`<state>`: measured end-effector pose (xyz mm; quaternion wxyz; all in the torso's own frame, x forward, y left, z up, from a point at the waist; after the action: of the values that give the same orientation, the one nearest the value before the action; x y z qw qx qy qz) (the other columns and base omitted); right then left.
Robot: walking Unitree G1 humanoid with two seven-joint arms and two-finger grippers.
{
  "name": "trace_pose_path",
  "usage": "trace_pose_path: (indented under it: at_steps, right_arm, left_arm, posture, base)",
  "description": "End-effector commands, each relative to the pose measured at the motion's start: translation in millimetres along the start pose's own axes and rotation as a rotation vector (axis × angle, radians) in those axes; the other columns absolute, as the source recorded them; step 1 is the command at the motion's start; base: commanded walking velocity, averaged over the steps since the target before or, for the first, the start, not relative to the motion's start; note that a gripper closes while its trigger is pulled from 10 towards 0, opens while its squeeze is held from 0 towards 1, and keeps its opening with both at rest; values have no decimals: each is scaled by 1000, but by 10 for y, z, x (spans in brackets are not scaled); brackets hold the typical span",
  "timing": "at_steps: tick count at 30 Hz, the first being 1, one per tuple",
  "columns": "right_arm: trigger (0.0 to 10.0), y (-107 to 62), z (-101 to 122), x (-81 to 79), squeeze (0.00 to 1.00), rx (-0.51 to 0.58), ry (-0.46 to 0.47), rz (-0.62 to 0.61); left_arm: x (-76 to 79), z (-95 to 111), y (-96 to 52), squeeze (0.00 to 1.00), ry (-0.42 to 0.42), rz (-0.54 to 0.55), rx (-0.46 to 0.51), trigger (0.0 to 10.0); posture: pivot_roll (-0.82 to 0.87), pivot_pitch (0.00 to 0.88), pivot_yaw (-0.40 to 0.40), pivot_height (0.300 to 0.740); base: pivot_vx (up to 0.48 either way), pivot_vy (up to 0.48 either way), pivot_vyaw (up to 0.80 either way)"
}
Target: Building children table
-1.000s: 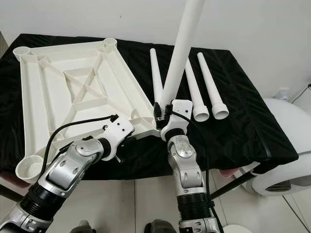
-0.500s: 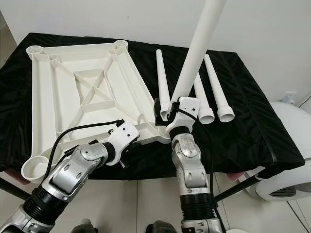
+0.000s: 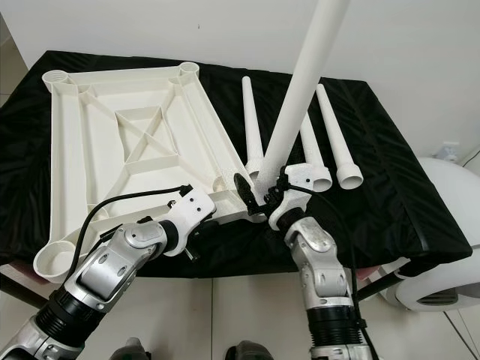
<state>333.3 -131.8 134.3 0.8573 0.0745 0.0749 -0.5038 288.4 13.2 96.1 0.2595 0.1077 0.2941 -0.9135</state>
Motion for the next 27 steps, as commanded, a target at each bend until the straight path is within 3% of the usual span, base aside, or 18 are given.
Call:
trace_pose_path:
  at_steps: [1, 9, 24, 25, 26, 27]
  right_arm:
    - [10000, -26, -17, 90, 0, -3, -4, 7]
    - [10000, 18, 29, 223, 0, -2, 0, 75]
    - [10000, 99, -76, 193, 0, -54, -32, 182]
    - [4471, 97, -79, 200, 0, -57, -37, 188]
    - [1412, 97, -82, 211, 0, -57, -38, 191]
    - [0, 93, -86, 217, 0, -59, -34, 197]
  left_arm:
    - [202, -2, 50, 0, -15, -110, 9, 10000]
    - [175, 5, 43, 0, -15, -104, 8, 10000]
    - [147, -3, 33, 0, -15, -97, 4, 10000]
    - [144, -4, 33, 0, -15, -96, 4, 10000]
    - [142, -4, 34, 0, -16, -95, 3, 10000]
    - [141, -4, 34, 0, -15, -95, 3, 10000]
  posture:
    - [0, 26, -70, 740]
    - [7, 30, -66, 740]
    - [16, 29, -68, 740]
    - [16, 28, -68, 740]
    - [15, 28, -68, 740]
    - [15, 27, -69, 740]
  base:
    - [0, 0, 0]
    - [0, 0, 0]
    - [0, 0, 0]
    - [0, 0, 0]
    - [0, 0, 0]
    - [0, 0, 0]
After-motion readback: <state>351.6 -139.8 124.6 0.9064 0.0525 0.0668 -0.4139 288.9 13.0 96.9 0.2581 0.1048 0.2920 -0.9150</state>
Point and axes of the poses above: a point about 5 cm out from each wrist's last joint towards the gripper, its own y axis pointing out of the wrist towards the gripper, its own z axis along the axis of the wrist's last joint, x = y × z, the point moved 5 cm from there along y, pointing out of the wrist towards the gripper, and after that the axes turned 12 degrees about y, right-handed, at the moved point
